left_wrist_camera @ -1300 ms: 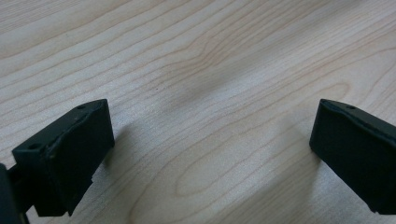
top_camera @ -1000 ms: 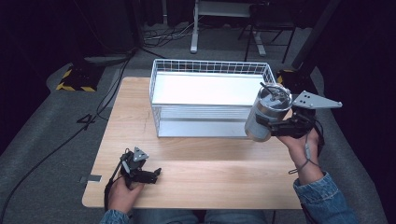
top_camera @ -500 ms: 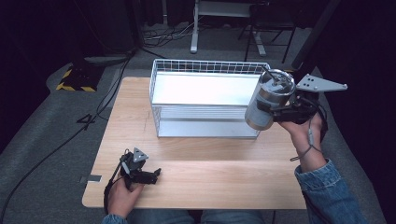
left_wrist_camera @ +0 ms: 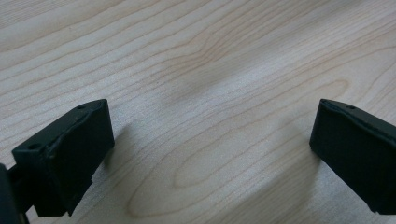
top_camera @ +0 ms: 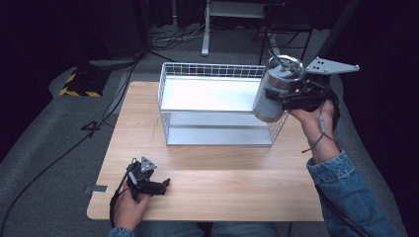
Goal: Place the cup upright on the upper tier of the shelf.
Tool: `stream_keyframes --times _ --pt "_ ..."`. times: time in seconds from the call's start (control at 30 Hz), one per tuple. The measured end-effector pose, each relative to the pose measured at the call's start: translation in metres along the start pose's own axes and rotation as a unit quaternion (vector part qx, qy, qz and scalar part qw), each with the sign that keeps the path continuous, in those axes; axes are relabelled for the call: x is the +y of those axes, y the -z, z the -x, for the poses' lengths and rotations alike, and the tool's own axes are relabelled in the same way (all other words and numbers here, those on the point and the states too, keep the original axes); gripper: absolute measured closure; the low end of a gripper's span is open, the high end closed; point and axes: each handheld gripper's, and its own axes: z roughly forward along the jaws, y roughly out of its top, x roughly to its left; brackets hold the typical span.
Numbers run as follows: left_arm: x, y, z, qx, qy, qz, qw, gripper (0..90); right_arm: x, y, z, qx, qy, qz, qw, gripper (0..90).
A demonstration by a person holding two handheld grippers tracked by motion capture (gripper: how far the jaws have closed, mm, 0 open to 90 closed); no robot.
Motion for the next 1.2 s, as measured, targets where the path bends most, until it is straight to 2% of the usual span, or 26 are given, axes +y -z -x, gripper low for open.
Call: stream_keyframes --times 0.43,0.67,0.87,1.0,1.2 --pt "0.002 -0.001 0.000 -0.003 -0.007 -0.002 1.0000 0.2 0.020 -0.036 0.008 -0.009 0.013 -0.012 0.9998 3.6" --pt "0.002 -0.002 0.000 -0.006 -0.006 -0.004 1.0000 0.2 0.025 -0.065 0.016 -0.012 -0.002 -0.014 0.9998 3.6" --pt "0.002 -0.001 0.001 -0.003 -0.005 -0.002 1.0000 0.3 0.029 -0.087 0.018 -0.014 -0.002 -0.014 0.9998 3.5" --pt "0.001 0.000 0.001 -0.003 -0.007 -0.003 1.0000 0.3 0.032 -0.100 0.017 -0.009 -0.003 -0.014 0.9999 3.5" --pt "-0.001 0.001 0.001 -0.002 -0.004 -0.001 1.0000 0.3 0.030 -0.117 0.016 0.004 -0.023 -0.005 0.9997 3.5"
